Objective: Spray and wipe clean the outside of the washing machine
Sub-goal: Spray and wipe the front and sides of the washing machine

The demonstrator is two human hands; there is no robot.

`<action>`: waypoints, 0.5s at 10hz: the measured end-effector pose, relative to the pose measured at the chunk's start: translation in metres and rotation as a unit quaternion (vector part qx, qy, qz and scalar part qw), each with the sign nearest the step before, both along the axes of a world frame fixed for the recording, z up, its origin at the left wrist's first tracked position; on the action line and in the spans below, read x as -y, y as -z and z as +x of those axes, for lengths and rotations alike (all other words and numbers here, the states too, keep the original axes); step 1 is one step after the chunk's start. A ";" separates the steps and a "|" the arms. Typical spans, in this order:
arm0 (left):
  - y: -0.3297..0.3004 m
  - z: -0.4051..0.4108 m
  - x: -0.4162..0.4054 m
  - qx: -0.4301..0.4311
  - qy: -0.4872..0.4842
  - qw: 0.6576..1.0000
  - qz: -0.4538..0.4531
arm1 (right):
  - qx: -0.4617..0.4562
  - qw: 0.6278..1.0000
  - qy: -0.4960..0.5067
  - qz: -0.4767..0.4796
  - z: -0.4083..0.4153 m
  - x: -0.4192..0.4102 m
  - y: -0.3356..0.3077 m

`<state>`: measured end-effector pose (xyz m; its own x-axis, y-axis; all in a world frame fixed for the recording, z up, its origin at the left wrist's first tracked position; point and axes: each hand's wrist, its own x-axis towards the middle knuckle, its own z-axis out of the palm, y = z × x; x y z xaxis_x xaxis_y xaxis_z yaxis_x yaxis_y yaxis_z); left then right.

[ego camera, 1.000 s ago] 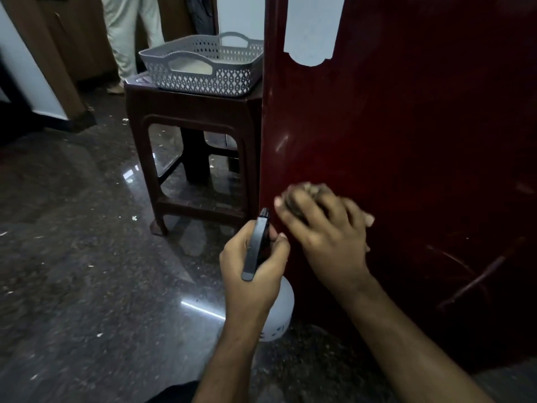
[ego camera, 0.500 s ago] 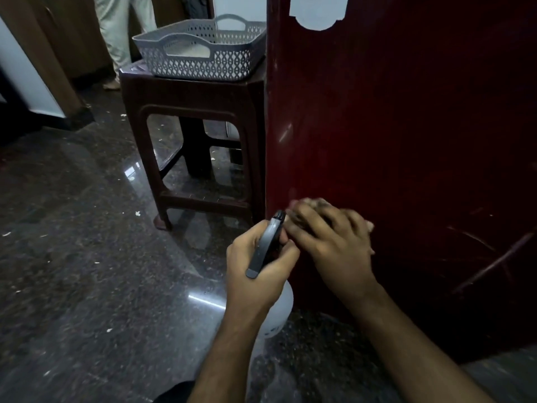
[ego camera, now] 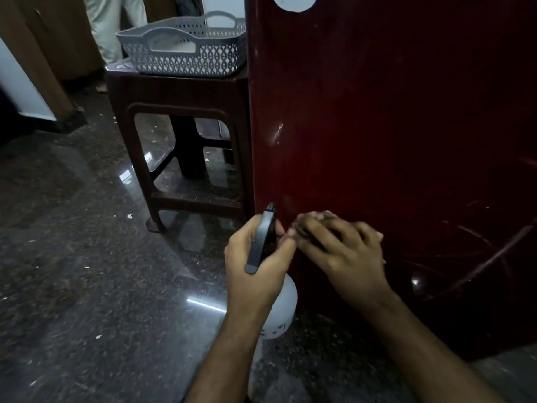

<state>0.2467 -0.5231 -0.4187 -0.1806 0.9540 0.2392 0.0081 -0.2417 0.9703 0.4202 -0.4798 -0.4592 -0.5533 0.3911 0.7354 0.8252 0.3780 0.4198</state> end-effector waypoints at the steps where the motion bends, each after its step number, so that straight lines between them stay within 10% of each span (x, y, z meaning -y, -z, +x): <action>1: -0.002 0.008 -0.004 -0.020 -0.008 1.000 0.010 | -0.070 0.994 0.039 0.073 0.007 -0.002 -0.017; 3: -0.008 0.020 -0.014 0.073 -0.089 0.992 0.041 | -0.165 0.982 -0.034 0.083 -0.027 -0.035 -0.038; 5: 0.003 0.016 -0.005 0.021 -0.041 0.998 0.037 | 0.006 0.999 -0.034 0.039 0.041 -0.012 -0.026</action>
<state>0.2623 -0.5180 -0.4213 -0.2679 0.9155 0.3000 -0.0091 -0.3137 0.9495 0.4610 -0.4677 -0.4333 -0.5853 0.2932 0.7560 0.7935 0.3991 0.4595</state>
